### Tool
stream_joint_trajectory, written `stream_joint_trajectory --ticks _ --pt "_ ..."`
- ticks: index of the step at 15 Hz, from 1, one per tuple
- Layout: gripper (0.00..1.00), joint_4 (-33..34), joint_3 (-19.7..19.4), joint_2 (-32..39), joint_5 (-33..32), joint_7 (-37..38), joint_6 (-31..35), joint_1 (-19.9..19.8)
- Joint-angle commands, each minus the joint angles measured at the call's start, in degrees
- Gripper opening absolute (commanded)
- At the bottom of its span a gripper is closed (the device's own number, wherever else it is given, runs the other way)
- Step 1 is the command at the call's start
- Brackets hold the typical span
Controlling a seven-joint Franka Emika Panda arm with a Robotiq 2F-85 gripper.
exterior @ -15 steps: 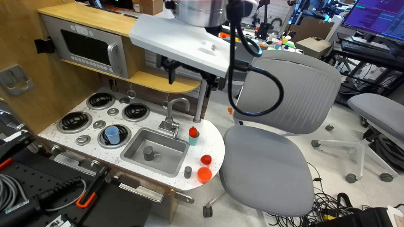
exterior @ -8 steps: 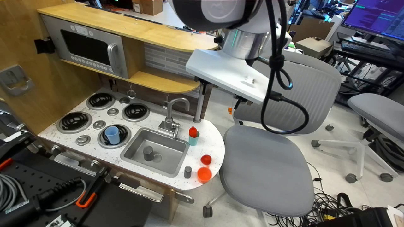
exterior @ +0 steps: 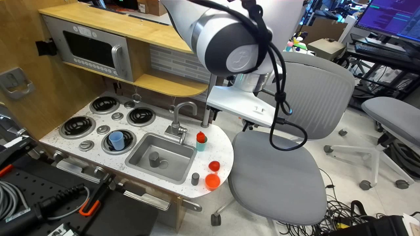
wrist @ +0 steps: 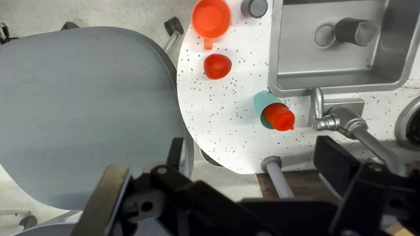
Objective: Take the red object and put it in the sink
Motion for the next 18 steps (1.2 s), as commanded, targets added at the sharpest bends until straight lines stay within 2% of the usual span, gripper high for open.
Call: stream_joint_trajectory --ticks 1,12,18 --pt "1.0 6.35 2.19 6.49 -3.29 -0.17 -0.02 -2.31" --pt "1.0 17.91 2.06 21.72 -9.98 0.56 -0.91 -4.53" --pt "1.0 22.26 2.22 27.37 -12.44 1.21 -1.1 -4.43"
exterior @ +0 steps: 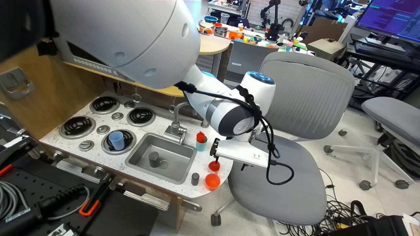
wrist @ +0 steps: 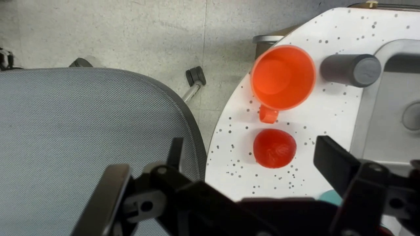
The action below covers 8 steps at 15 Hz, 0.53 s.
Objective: Take the red object and put it in the sink
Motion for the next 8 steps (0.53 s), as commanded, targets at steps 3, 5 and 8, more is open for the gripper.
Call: stream_joint_trajectory --ticks 3,5,8 --pt "1.0 6.35 1.68 5.48 -2.12 1.65 -1.2 -0.22" --pt "1.0 6.98 1.98 6.78 -2.11 2.17 -1.16 0.18" --pt "1.0 7.84 1.97 8.52 -2.46 3.38 -1.09 1.0"
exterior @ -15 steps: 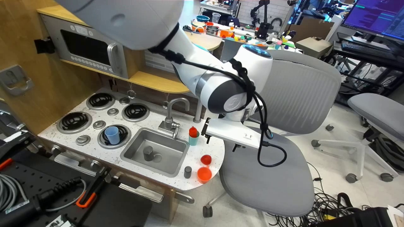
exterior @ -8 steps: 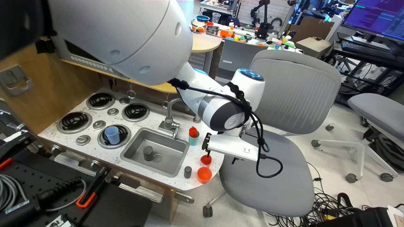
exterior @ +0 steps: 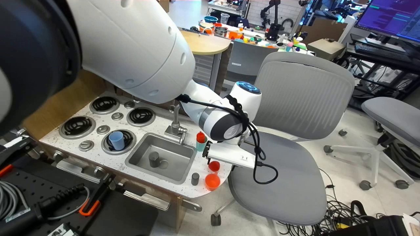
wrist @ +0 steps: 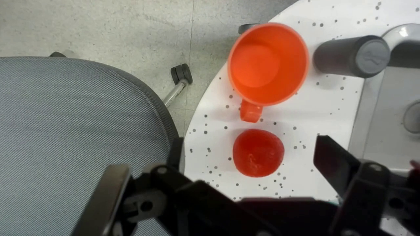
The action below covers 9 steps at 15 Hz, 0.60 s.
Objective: Take the red object and put it in the sink
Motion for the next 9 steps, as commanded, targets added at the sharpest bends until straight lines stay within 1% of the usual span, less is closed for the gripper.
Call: stream_joint_trajectory --ticks 1,9 --pt "1.0 3.65 0.31 3.2 -2.51 2.83 -1.16 0.69" --pt "1.0 5.84 -0.2 5.85 -5.82 6.52 -1.04 2.83"
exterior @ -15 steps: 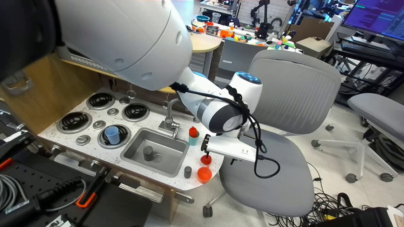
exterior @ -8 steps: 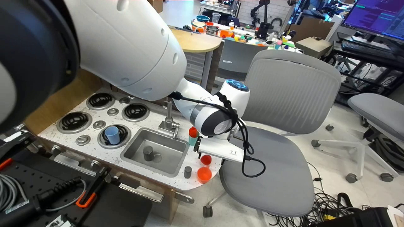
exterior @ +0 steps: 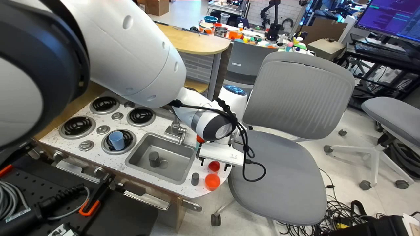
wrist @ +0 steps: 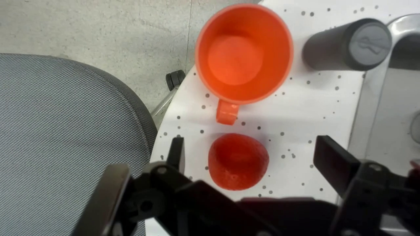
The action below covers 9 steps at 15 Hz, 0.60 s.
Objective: Take the red object and put it in the sink
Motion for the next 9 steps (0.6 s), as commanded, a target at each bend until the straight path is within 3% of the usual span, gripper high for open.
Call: stream_joint_trajectory --ticks 1,9 --pt "1.0 3.69 -0.38 2.46 -2.9 2.82 -1.03 0.75" --pt "1.0 5.59 -0.61 4.49 -5.24 6.39 -1.65 1.36"
